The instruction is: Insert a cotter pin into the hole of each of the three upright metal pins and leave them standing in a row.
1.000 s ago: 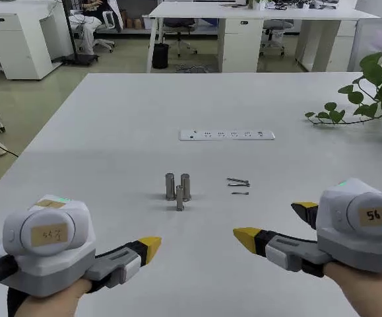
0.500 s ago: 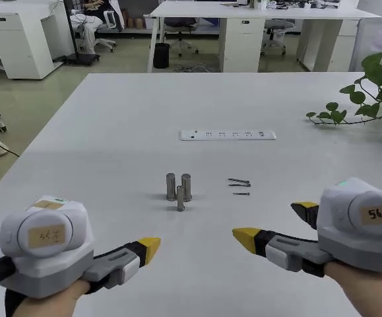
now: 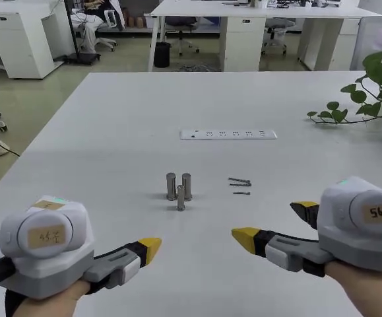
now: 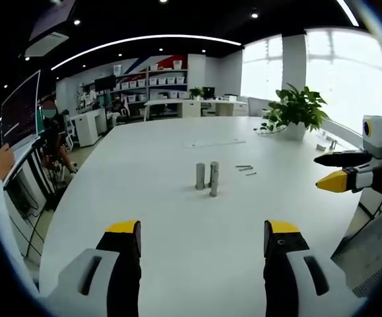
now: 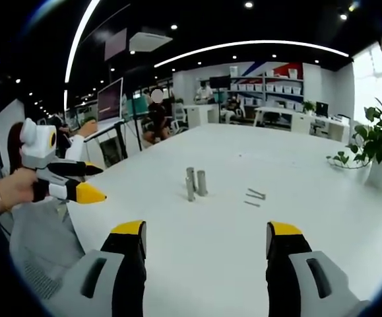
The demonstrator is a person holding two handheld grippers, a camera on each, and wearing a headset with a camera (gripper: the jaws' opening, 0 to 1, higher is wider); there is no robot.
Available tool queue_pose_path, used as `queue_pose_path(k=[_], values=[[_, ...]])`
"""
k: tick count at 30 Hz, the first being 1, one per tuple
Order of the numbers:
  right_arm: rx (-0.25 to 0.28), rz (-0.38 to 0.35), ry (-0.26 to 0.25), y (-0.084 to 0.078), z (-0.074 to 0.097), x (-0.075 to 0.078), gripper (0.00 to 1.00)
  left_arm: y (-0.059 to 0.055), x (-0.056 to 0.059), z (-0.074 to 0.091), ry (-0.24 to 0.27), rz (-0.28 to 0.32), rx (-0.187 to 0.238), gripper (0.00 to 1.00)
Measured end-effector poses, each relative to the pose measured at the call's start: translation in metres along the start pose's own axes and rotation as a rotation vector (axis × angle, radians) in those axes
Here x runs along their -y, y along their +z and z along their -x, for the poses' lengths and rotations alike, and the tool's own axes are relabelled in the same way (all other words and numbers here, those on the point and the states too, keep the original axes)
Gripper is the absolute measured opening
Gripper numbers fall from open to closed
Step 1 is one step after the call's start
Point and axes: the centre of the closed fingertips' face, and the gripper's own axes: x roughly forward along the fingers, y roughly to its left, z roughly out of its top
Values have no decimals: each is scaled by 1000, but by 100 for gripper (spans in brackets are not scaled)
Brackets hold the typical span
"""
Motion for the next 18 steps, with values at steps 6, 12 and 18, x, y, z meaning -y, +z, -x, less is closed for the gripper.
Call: queue_pose_path(k=[6, 12, 18], values=[[1, -4, 2, -1, 1, 0, 72, 0, 0, 0, -1, 2, 1, 74], [9, -10, 0, 2, 2, 2, 72, 0, -1, 0, 2, 2, 3, 74], [13, -28, 6, 3, 2, 3, 72, 0, -1, 0, 1, 4, 2, 74]])
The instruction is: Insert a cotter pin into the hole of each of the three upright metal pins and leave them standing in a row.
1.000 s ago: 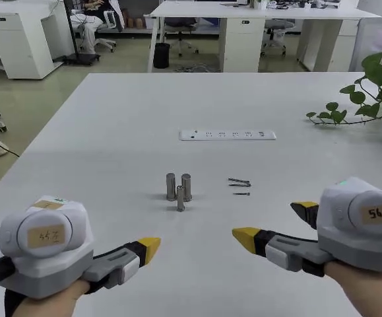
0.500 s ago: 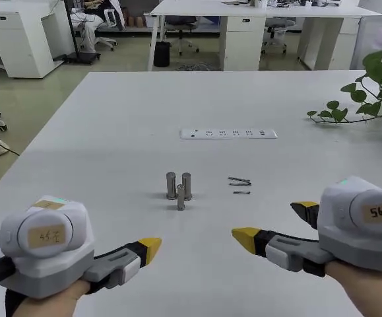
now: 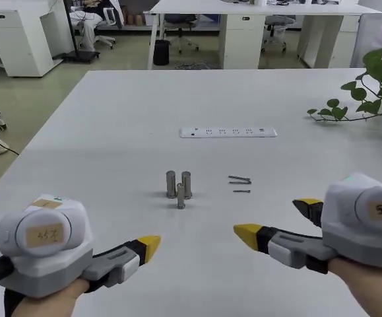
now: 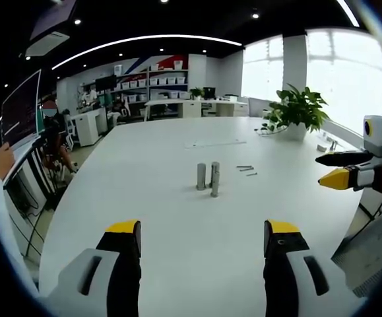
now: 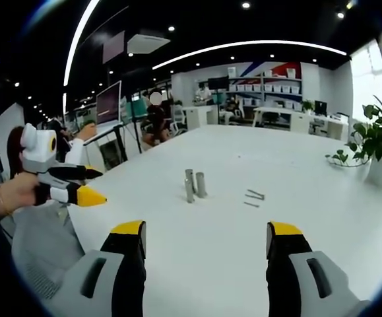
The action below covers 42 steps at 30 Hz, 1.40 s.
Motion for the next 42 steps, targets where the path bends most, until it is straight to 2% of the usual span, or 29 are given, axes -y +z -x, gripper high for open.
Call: queue_pose_path(k=[2, 30, 35, 42], values=[[9, -18, 5, 1, 0, 1, 72, 0, 0, -1, 0, 1, 1, 74], [-25, 4, 14, -7, -8, 3, 72, -1, -1, -9, -3, -2, -9, 73], [-31, 2, 24, -9, -10, 2, 71, -1, -2, -16, -13, -21, -6, 71], [-38, 7, 36, -9, -15, 2, 70, 2, -2, -34, -41, -35, 6, 65]])
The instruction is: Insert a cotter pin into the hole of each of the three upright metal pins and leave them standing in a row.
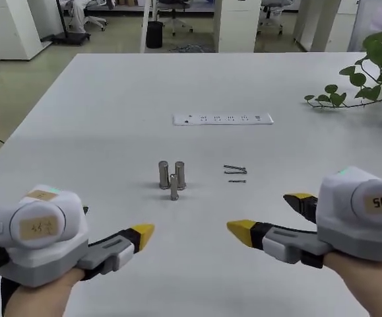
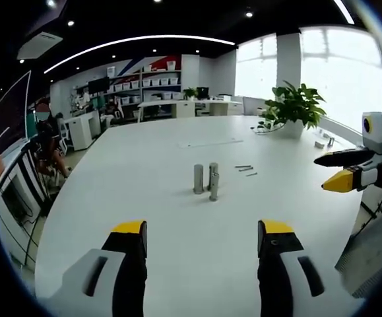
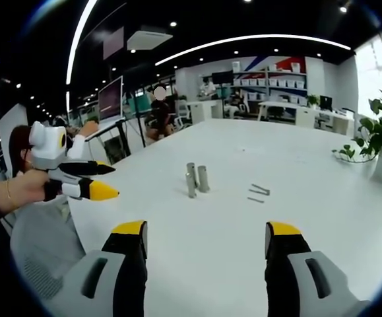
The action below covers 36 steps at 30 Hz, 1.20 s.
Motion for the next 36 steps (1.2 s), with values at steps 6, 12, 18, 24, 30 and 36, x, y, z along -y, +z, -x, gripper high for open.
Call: queue_pose_path(k=[6, 12, 18, 24, 30, 36], values=[[-8, 1, 6, -1, -3, 3, 68, 6, 3, -20, -50, -33, 23, 59], [-3, -4, 9, 2, -6, 7, 67, 12, 11, -40, -87, -73, 26, 55], [3, 0, 19, 5, -8, 7, 66, 16, 13, -64, -123, -99, 26, 50], [-6, -4, 33, 3, -11, 6, 65, 21, 16, -84, -149, -118, 31, 44], [-8, -12, 32, 2, -14, 7, 64, 23, 20, -104, -177, -119, 29, 40], [-17, -13, 36, -1, -18, 7, 64, 20, 22, -124, -199, -110, 25, 36]])
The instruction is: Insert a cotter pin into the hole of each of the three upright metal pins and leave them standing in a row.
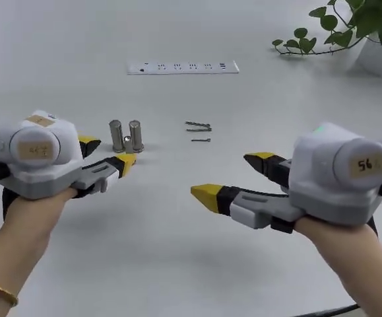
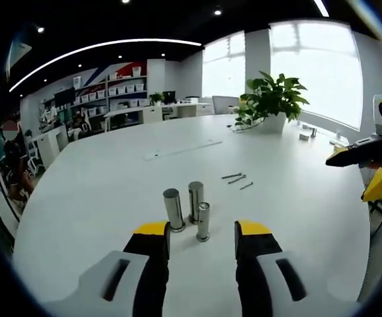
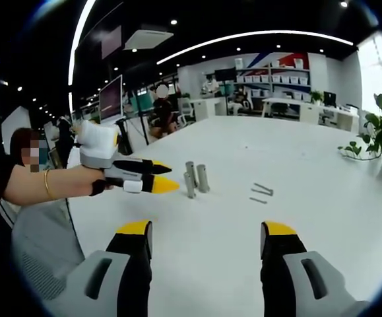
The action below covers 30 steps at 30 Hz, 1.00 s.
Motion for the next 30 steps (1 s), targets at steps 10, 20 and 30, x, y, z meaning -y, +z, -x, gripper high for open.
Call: queue_pose_path(k=[10, 20, 30], values=[[-3, -19, 2, -4, -8, 1, 62, -13, 7, -32, -58, -61, -25, 24], [-15, -35, 9, -8, -14, 0, 61, -21, 2, -47, -63, -56, -37, 18], [-40, -33, 30, -16, -19, -5, 61, -26, 4, -48, -74, -36, -46, 6]])
